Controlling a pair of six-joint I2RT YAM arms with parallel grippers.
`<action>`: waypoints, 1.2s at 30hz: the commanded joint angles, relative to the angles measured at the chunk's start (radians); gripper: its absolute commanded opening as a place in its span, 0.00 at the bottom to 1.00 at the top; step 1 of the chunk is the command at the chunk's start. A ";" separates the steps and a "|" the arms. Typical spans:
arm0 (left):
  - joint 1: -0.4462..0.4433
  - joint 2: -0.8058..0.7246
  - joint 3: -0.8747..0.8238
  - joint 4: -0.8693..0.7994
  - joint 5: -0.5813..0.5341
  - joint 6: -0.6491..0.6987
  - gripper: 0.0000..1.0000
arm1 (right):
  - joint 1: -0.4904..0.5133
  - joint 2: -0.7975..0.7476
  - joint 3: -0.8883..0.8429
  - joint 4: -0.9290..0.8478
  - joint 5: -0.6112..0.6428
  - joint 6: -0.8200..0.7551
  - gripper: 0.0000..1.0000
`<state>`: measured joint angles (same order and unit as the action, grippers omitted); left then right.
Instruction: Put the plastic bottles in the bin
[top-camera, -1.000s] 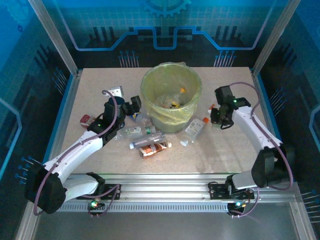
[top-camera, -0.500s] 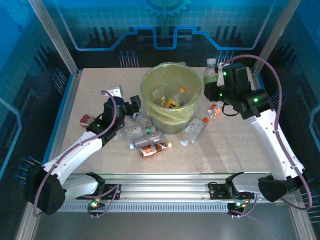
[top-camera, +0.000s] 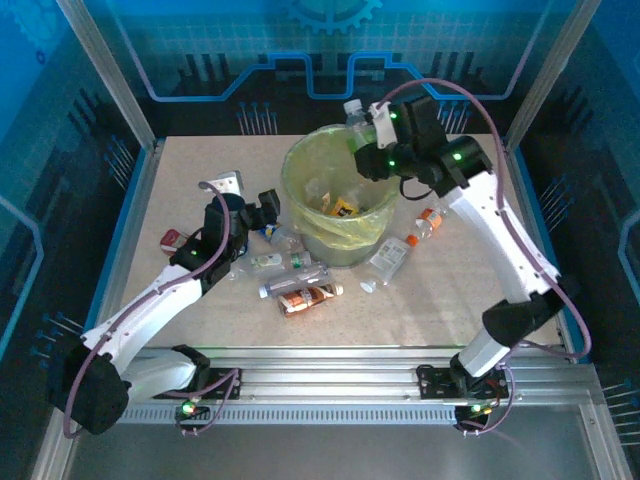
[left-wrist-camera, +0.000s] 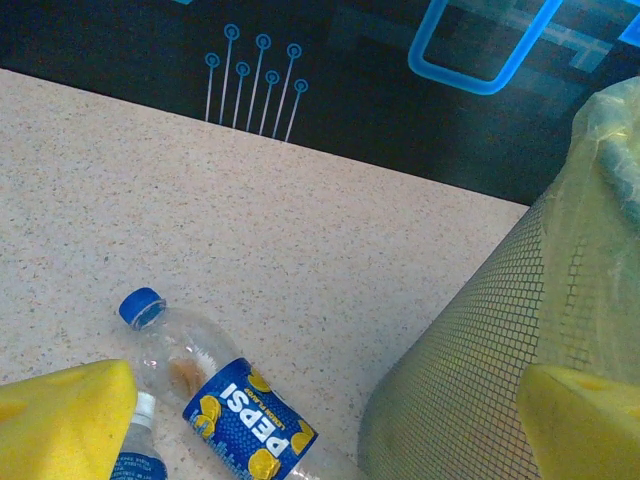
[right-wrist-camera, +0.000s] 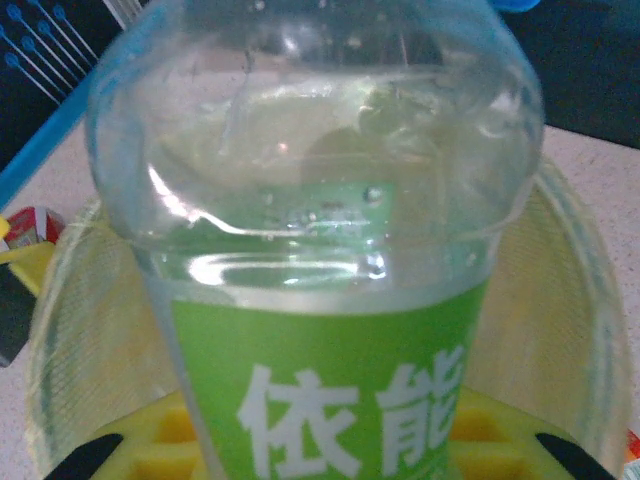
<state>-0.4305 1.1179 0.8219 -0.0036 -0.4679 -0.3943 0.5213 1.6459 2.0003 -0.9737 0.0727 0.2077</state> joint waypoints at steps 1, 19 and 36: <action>0.009 -0.026 -0.008 -0.018 -0.023 -0.003 0.99 | 0.015 0.065 0.074 -0.080 -0.003 -0.037 0.30; 0.014 -0.032 -0.005 -0.026 -0.032 0.008 0.99 | 0.014 0.282 0.141 -0.151 0.120 -0.064 0.59; 0.019 -0.035 -0.009 -0.032 -0.033 0.007 0.99 | 0.011 0.227 0.201 -0.177 0.172 -0.063 1.00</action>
<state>-0.4206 1.1057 0.8215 -0.0219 -0.4789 -0.3935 0.5247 1.9381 2.1674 -1.1191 0.2119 0.1444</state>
